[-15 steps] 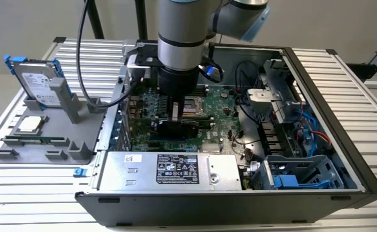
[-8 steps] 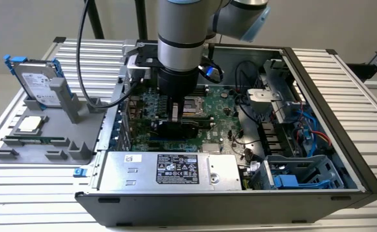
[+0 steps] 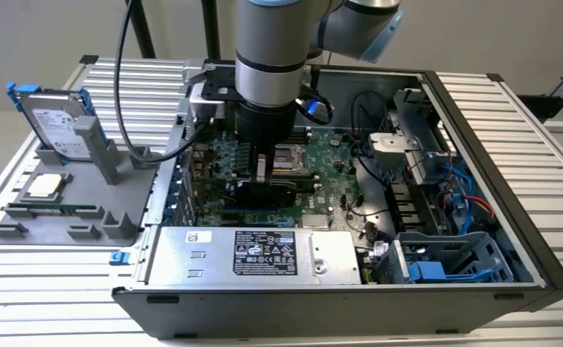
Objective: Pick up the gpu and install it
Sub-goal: 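Insert the gpu into the slot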
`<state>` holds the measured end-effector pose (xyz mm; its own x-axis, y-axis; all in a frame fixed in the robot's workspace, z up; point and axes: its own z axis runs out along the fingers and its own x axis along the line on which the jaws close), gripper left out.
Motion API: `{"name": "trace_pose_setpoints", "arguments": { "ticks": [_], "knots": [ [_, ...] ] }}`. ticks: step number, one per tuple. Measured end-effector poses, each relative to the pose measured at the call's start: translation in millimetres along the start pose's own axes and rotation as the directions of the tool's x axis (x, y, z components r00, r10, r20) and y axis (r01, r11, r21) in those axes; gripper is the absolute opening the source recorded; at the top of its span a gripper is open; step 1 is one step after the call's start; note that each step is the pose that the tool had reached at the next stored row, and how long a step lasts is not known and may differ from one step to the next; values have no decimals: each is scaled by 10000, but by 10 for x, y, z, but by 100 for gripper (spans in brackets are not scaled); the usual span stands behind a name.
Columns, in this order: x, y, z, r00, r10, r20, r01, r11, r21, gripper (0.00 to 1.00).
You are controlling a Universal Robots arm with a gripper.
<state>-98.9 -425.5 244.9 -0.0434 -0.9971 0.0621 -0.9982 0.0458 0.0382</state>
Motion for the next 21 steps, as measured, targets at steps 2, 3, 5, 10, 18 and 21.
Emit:
{"name": "trace_pose_setpoints", "arguments": {
  "ticks": [2, 3, 5, 10, 18, 21],
  "knots": [
    [-2, 2, 26, 10000, 1, 3, -1, 10000, 1, 0],
    [-2, 3, 37, 10000, 1, 1, -1, 10000, 1, 0],
    [-3, 4, 57, 10000, 0, 1, 0, 10000, 0, 0],
    [10, 5, 64, 10000, -1, 15, 1, 10000, -15, 0],
    [33, 2, 37, 10000, -42, 35, 43, 9999, -166, 0],
    [43, 3, 38, 10000, -62, 47, 63, 9997, -215, 0]
  ]
}}
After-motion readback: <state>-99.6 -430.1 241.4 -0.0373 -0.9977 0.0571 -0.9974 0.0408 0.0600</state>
